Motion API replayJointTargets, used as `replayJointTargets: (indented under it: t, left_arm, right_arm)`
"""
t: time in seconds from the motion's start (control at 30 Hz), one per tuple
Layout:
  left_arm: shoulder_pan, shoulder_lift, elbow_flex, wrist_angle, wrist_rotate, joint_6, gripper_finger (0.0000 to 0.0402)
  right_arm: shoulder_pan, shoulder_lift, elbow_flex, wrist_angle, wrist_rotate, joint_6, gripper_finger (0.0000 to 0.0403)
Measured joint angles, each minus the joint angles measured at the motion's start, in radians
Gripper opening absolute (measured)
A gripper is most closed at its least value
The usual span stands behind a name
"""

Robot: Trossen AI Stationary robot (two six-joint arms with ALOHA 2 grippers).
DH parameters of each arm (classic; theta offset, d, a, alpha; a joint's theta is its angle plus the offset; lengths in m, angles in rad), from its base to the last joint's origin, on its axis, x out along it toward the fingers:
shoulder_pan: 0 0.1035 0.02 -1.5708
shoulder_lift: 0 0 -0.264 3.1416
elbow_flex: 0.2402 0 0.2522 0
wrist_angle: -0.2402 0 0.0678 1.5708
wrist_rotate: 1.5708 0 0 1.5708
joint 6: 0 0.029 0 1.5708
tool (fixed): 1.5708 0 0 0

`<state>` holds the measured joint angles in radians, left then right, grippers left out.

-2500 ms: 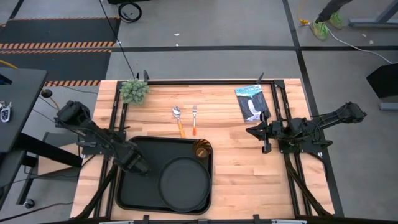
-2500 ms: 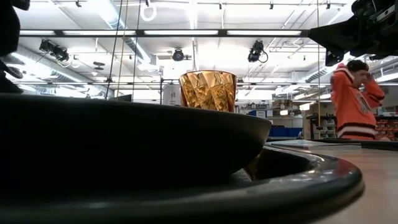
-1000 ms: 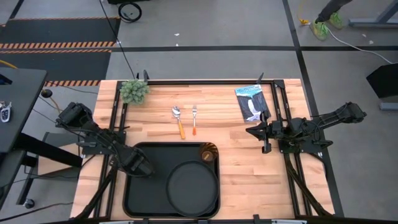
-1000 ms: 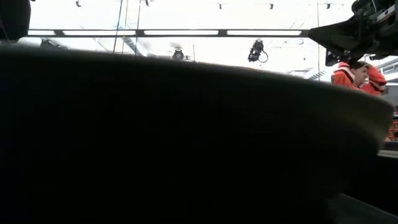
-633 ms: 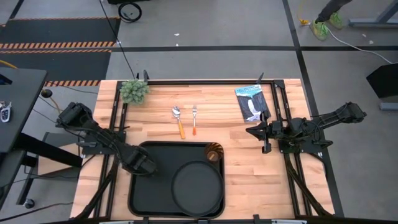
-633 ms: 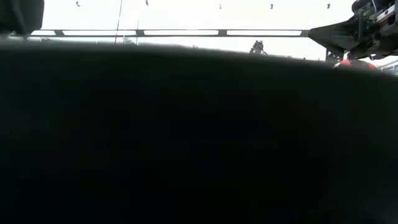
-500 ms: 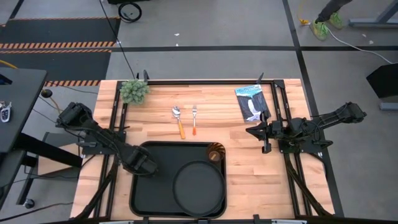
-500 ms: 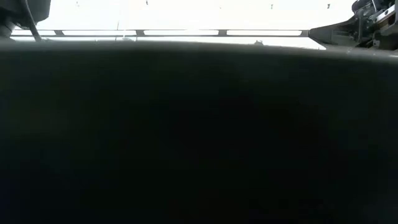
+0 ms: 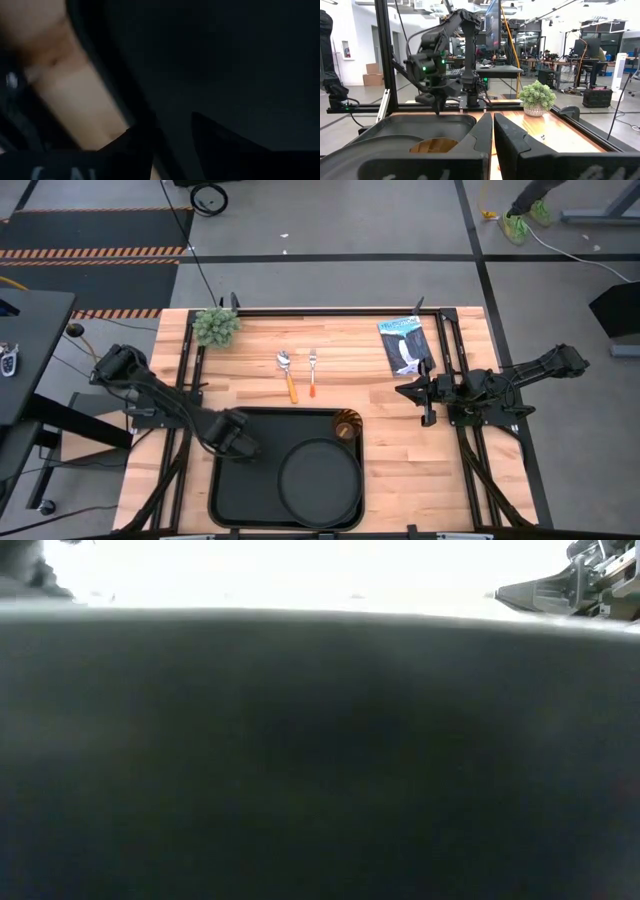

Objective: Pick and place plate/cup/fork/spoon on tray
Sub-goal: Put the orange fork on the black serving tray

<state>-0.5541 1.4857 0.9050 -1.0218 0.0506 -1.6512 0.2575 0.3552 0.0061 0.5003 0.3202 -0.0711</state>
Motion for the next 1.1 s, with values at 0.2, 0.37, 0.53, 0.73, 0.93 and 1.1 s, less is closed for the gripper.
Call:
replayJointTargets:
  t: [0.2, 0.37, 0.53, 0.73, 0.93, 1.1]
  left_arm:
    - [0.048, 0.000, 0.069, 0.012, -0.265, 0.117, 0.0133]
    - [0.140, 0.000, 0.069, 0.104, -0.396, 0.233, 0.0132]
    - [0.256, 0.014, 0.070, 0.285, -0.428, 0.448, 0.0133]
    - [0.382, 0.069, 0.070, 0.465, -0.500, 0.671, 0.0133]
    - [0.500, 0.153, 0.071, 0.642, -0.429, 0.800, 0.0133]
    - [0.589, 0.220, 0.072, 0.680, -0.405, 0.840, 0.0133]
  right_arm:
    - [0.000, 0.000, 0.000, 0.000, 0.000, 0.000, 0.0023]
    - [0.000, 0.000, 0.000, 0.000, 0.000, 0.000, 0.0023]
    - [0.000, 0.000, 0.000, 0.000, 0.000, 0.000, 0.0023]
    - [0.000, 0.000, 0.000, 0.000, 0.000, 0.000, 0.0023]
    - [0.000, 0.000, 0.000, -0.001, 0.000, 0.000, 0.0023]
    - [0.000, 0.000, 0.000, -0.001, 0.000, 0.000, 0.0023]
